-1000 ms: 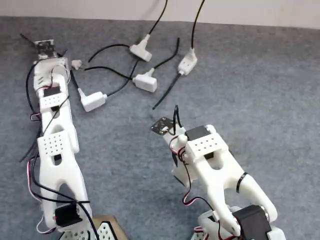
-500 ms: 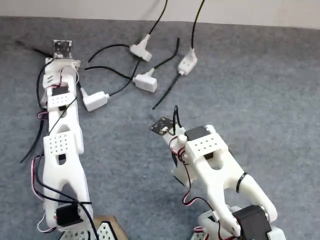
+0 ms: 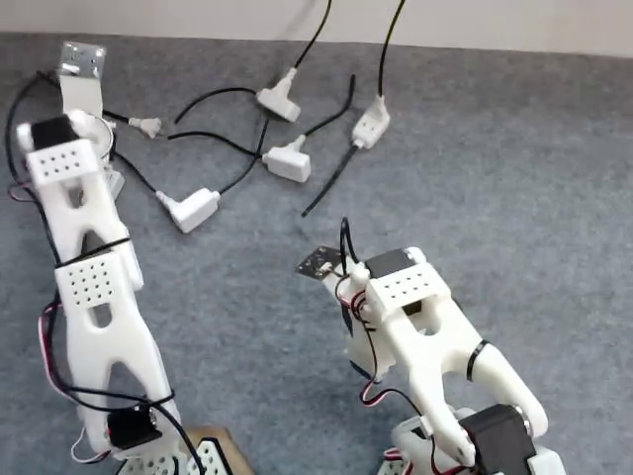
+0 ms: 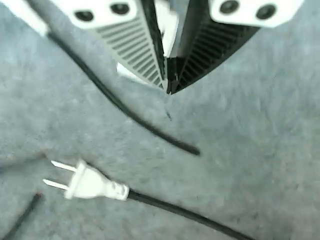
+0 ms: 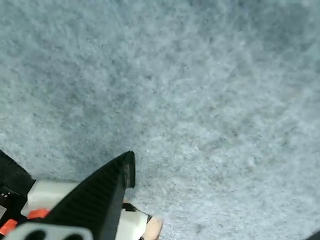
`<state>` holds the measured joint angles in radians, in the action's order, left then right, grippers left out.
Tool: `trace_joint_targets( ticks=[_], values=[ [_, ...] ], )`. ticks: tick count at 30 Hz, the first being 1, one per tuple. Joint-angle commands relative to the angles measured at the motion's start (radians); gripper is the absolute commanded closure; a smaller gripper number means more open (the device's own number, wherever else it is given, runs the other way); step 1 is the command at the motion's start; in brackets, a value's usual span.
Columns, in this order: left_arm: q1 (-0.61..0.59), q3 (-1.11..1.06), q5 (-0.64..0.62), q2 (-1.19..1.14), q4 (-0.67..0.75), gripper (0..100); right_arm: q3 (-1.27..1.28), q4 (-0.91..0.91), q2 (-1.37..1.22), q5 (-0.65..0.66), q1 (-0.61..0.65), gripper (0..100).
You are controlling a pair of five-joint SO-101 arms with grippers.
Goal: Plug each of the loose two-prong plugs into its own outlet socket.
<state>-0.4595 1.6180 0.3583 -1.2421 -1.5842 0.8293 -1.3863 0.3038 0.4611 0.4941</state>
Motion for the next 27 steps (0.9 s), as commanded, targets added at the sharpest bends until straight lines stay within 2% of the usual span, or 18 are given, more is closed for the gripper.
trace_joint_targets(
  ticks=[1, 4, 7, 10, 12, 13, 15, 18, 22, 27],
  values=[
    [-0.031, 0.047, 0.011, 0.160, -0.072, 99, -0.008, -0.008, 0.012, 0.011, 0.002, 45.3],
    [-0.030, 0.041, 0.075, 0.209, -0.135, 99, -0.012, -0.004, 0.010, 0.009, 0.002, 45.3],
    [-0.018, 0.038, 0.186, 0.214, -0.186, 94, -0.016, -0.002, 0.007, -0.032, -0.021, 45.3],
    [-0.021, 0.038, 0.305, 0.217, -0.187, 87, -0.016, 0.033, 0.005, -0.040, -0.111, 45.3],
    [-0.005, 0.044, 0.339, 0.226, -0.186, 85, -0.016, 0.058, 0.005, -0.057, -0.179, 45.3],
    [-0.005, 0.039, 0.316, 0.236, -0.189, 85, -0.016, 0.074, 0.005, -0.075, -0.203, 45.3],
    [-0.005, -0.004, 0.189, 0.255, -0.190, 84, -0.016, 0.082, 0.007, -0.087, -0.222, 45.3],
    [0.019, -0.194, 0.060, 0.285, -0.190, 84, -0.016, 0.079, 0.013, -0.087, -0.206, 45.3],
    [0.113, -0.406, -0.008, 0.337, -0.184, 85, -0.016, 0.081, 0.013, -0.086, -0.133, 45.3],
    [0.219, -0.435, -0.063, 0.386, -0.183, 85, -0.008, 0.081, 0.012, -0.086, -0.051, 45.3]
  ],
)
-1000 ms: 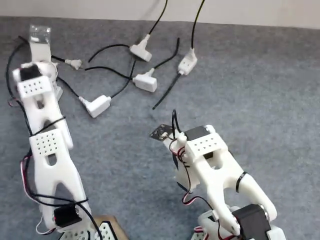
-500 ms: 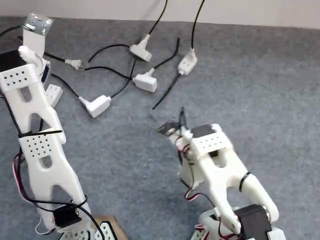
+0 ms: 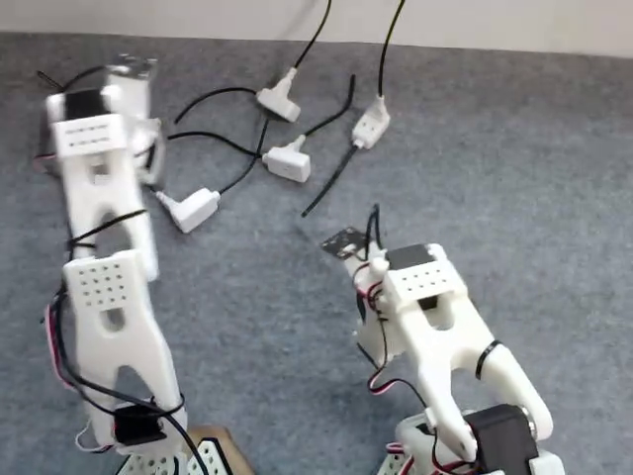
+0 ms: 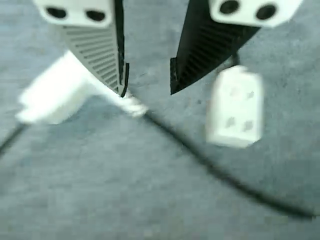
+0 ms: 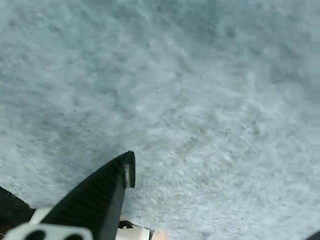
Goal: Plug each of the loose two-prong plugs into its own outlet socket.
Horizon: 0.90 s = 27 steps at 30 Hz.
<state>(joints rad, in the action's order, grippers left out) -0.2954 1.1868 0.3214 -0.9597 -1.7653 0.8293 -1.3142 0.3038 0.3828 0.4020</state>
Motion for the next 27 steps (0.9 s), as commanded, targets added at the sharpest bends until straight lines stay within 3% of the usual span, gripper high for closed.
trace_joint_targets(
  ticks=[1, 14, 27],
  values=[
    [0.062, -0.004, -0.028, 0.114, -0.002, 85, -0.008, 0.008, 0.012, -0.008, 0.045, 45.3],
    [-0.068, -0.004, 0.020, 0.005, -0.002, 85, -0.005, -0.007, 0.010, -0.009, 0.048, 45.3],
    [-0.082, -0.012, 0.054, -0.036, 0.055, 85, -0.005, -0.012, 0.007, -0.009, 0.048, 45.3]
  ],
)
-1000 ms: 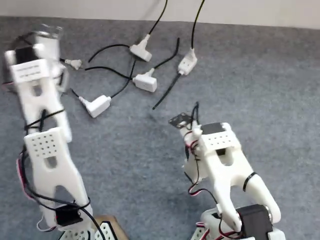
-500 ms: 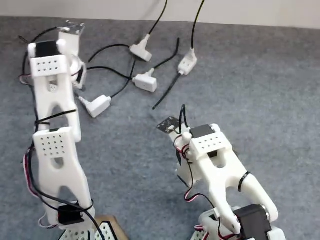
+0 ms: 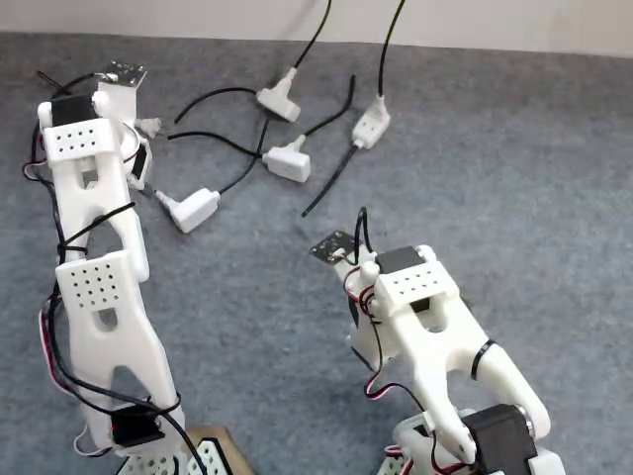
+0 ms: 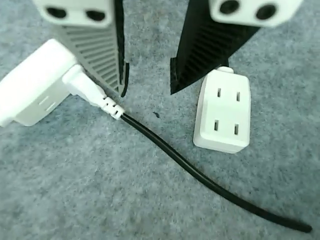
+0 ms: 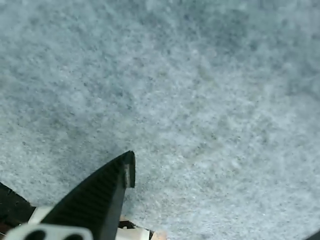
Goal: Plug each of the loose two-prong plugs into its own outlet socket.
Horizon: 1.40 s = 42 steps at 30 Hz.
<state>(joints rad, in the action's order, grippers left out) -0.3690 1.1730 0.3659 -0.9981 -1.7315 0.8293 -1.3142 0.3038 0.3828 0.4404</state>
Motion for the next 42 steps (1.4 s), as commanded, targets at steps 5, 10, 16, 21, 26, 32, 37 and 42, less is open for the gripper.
trace_joint_targets(
  ticks=[5, 10, 16, 21, 26, 32, 37, 42],
  values=[
    [-0.024, 0.010, 0.009, -0.054, 0.037, 85, -0.005, -0.012, 0.008, -0.009, 0.010, 45.3],
    [-0.024, 0.012, 0.011, -0.125, 0.077, 85, -0.005, -0.013, 0.013, -0.009, 0.010, 45.3],
    [-0.007, 0.048, 0.074, -0.114, 0.078, 84, -0.005, -0.013, 0.013, -0.009, 0.010, 45.3],
    [-0.008, 0.171, 0.060, -0.068, -0.028, 84, -0.005, -0.013, 0.007, -0.009, 0.012, 45.3],
    [-0.019, 0.231, -0.213, -0.016, -0.043, 79, -0.005, -0.008, 0.007, -0.009, 0.012, 45.3],
    [0.042, 0.226, -0.420, -0.015, -0.043, 68, -0.005, -0.007, 0.007, -0.009, 0.012, 45.3],
    [0.082, 0.225, -0.548, -0.018, 0.002, 68, -0.005, -0.007, 0.007, -0.009, 0.012, 45.3],
    [0.091, 0.226, -0.638, -0.108, 0.055, 68, -0.005, -0.012, 0.008, -0.009, 0.012, 45.3]
  ],
)
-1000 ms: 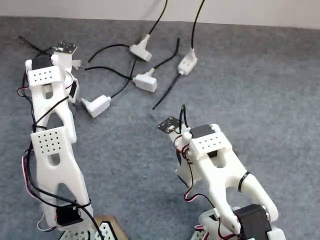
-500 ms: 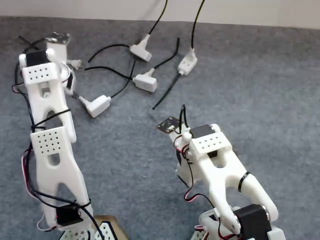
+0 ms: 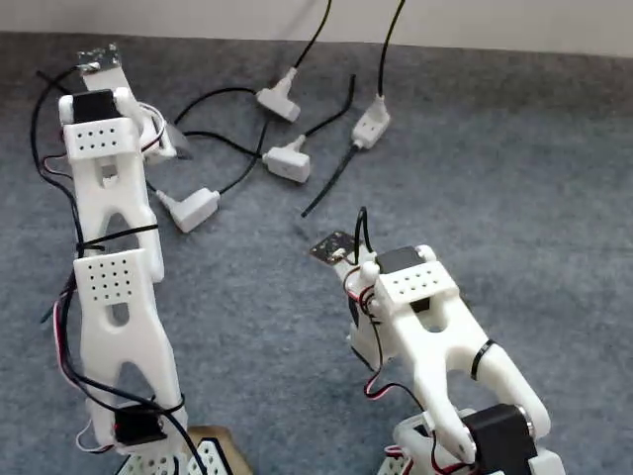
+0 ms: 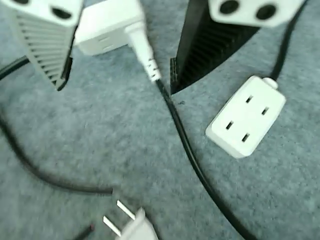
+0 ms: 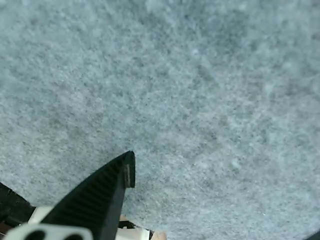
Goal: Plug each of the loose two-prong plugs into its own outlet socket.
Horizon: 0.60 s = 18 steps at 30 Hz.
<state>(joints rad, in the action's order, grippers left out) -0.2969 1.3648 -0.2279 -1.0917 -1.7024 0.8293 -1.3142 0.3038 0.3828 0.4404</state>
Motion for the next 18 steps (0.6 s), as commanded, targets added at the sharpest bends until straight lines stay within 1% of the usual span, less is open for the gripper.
trace_joint_targets(
  ticks=[1, 5, 10, 16, 18],
  values=[
    [0.019, 0.035, -0.041, -0.045, 0.037, 68, -0.005, -0.012, 0.010, -0.009, 0.012, 45.3],
    [0.016, 0.042, -0.041, -0.133, 0.046, 68, -0.005, -0.012, 0.012, -0.009, 0.012, 45.3],
    [0.005, 0.042, -0.040, -0.148, 0.051, 68, -0.005, -0.012, 0.012, -0.009, 0.012, 45.3],
    [-0.001, 0.042, 0.064, -0.147, 0.043, 78, -0.005, -0.012, 0.010, -0.009, 0.012, 45.3],
    [-0.010, 0.042, 0.080, -0.147, 0.041, 78, -0.005, -0.012, 0.010, -0.009, 0.012, 45.3]
  ],
)
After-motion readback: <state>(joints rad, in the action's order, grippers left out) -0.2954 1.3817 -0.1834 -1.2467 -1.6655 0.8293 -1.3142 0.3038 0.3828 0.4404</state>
